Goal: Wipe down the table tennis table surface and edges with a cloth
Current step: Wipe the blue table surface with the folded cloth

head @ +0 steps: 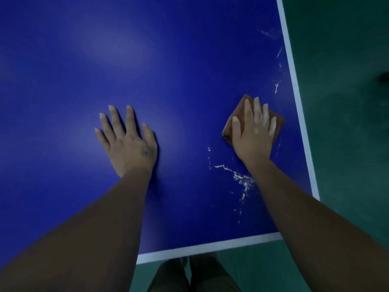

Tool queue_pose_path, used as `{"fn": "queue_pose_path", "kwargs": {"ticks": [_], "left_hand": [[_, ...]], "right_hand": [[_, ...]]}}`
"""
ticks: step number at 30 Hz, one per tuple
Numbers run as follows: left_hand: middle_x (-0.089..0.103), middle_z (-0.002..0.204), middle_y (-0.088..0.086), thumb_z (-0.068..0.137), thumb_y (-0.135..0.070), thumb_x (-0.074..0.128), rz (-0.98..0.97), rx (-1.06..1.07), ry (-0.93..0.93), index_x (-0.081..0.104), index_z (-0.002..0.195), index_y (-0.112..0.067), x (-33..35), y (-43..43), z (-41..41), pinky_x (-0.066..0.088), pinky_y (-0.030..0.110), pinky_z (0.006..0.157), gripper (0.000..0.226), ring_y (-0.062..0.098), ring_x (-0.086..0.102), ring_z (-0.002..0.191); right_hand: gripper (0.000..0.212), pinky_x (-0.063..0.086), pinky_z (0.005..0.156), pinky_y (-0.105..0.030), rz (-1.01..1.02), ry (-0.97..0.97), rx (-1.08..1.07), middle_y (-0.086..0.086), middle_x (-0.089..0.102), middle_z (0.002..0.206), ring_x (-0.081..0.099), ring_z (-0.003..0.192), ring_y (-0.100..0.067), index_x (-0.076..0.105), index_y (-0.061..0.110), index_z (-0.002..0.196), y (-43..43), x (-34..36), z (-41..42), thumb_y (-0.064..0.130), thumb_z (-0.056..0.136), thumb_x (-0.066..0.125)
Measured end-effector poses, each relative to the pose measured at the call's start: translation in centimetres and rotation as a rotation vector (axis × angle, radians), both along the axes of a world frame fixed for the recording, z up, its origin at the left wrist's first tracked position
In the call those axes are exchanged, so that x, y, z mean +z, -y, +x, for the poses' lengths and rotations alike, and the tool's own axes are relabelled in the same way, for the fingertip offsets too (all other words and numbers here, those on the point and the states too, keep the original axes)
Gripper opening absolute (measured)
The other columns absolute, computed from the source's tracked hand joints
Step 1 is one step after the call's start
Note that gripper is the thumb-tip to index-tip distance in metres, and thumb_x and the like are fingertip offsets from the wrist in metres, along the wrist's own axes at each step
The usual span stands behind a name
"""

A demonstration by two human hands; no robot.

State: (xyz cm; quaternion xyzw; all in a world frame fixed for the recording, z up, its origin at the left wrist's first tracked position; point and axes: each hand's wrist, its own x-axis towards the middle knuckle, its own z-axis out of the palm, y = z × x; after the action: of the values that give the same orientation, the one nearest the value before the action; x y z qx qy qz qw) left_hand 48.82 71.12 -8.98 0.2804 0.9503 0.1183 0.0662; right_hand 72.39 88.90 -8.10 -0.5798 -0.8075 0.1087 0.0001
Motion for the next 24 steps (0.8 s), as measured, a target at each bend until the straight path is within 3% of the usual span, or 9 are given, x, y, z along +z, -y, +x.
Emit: {"fn": "queue_pose_path", "kwargs": {"ticks": [5,8,12,18,24], "left_hand": [[-0.002,0.184,0.004,0.109,-0.062,0.01,-0.053,-0.123,0.024,0.012,0.176,-0.028,0.0,2.3,1.2,-0.003,0.054,0.137,0.075,0.03,-0.007,0.17],[-0.001,0.184,0.005,0.111,-0.06,0.012,-0.047,-0.166,0.038,0.013,0.176,-0.027,0.3,5.7,4.5,-0.002,0.054,0.137,0.073,0.03,-0.005,0.17],[-0.003,0.184,0.005,0.112,-0.06,0.016,-0.078,-0.213,0.035,0.012,0.176,-0.029,0.2,9.5,8.6,-0.003,0.053,0.137,0.071,0.03,-0.008,0.17],[-0.004,0.184,0.002,0.111,-0.061,0.017,-0.096,-0.194,0.005,0.01,0.175,-0.034,-0.6,9.5,8.7,-0.005,0.053,0.137,0.07,0.029,-0.009,0.17],[-0.004,0.184,0.001,0.112,-0.06,0.017,-0.092,-0.187,0.016,0.01,0.175,-0.035,-0.2,9.4,8.7,-0.007,0.051,0.137,0.068,0.028,-0.01,0.17]], "right_hand": [[0.069,0.002,0.134,-0.056,0.02,0.056,0.065,0.001,0.006,0.181,0.001,0.167,-0.025,0.011,0.026,0.173,8.9,0.2,3.5,0.06,0.112,0.013],[0.07,0.001,0.134,-0.056,-0.026,0.05,0.042,0.001,0.008,0.181,0.001,0.167,-0.024,0.014,0.026,0.173,12.1,0.7,5.3,0.061,0.112,0.014],[0.068,-0.001,0.134,-0.057,-0.074,-0.02,-0.011,0.002,0.006,0.181,-0.001,0.167,-0.023,0.016,0.029,0.172,9.9,1.2,3.9,0.058,0.112,0.029],[0.068,0.0,0.133,-0.059,-0.003,-0.04,-0.079,0.001,0.004,0.181,-0.001,0.167,-0.025,0.014,0.027,0.173,4.4,0.1,-1.8,0.057,0.112,0.025],[0.067,0.005,0.134,-0.059,0.07,0.022,0.262,-0.001,0.006,0.181,0.003,0.167,-0.027,0.012,0.024,0.173,8.2,-0.3,-2.6,0.055,0.114,0.019]]}}
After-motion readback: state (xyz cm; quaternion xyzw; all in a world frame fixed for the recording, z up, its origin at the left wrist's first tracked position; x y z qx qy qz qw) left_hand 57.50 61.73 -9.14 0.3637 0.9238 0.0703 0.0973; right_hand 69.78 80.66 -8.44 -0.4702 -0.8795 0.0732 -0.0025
